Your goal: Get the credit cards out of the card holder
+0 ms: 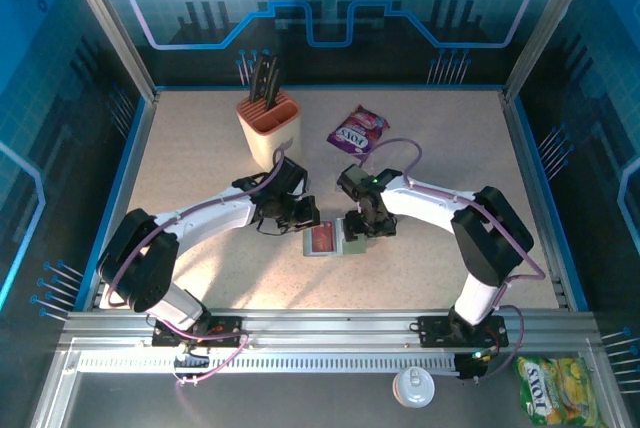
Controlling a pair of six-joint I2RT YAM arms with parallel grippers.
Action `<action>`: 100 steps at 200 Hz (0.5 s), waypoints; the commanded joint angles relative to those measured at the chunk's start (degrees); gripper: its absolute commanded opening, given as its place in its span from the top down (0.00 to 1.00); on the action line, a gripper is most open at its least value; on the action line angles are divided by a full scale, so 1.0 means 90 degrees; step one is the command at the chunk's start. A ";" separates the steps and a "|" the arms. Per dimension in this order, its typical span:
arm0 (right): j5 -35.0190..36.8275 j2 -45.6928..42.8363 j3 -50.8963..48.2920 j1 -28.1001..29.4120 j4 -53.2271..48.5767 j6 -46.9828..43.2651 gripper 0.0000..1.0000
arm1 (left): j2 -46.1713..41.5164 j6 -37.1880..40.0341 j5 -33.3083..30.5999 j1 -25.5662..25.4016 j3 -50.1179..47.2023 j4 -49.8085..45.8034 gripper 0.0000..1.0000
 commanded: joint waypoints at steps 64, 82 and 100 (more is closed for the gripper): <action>-0.0400 0.0539 -0.0582 -0.0166 0.0813 -0.0079 0.25 | -0.0004 0.0086 -0.0190 0.0049 -0.0062 0.0031 0.89; -0.0424 0.0574 -0.0616 -0.0166 0.0825 -0.0093 0.26 | 0.0070 0.0117 -0.0167 0.0058 -0.0019 0.0074 0.89; -0.0293 0.0414 -0.0511 -0.0166 0.0639 -0.0144 0.26 | 0.0169 0.0122 -0.0102 0.0052 0.0050 0.0138 0.89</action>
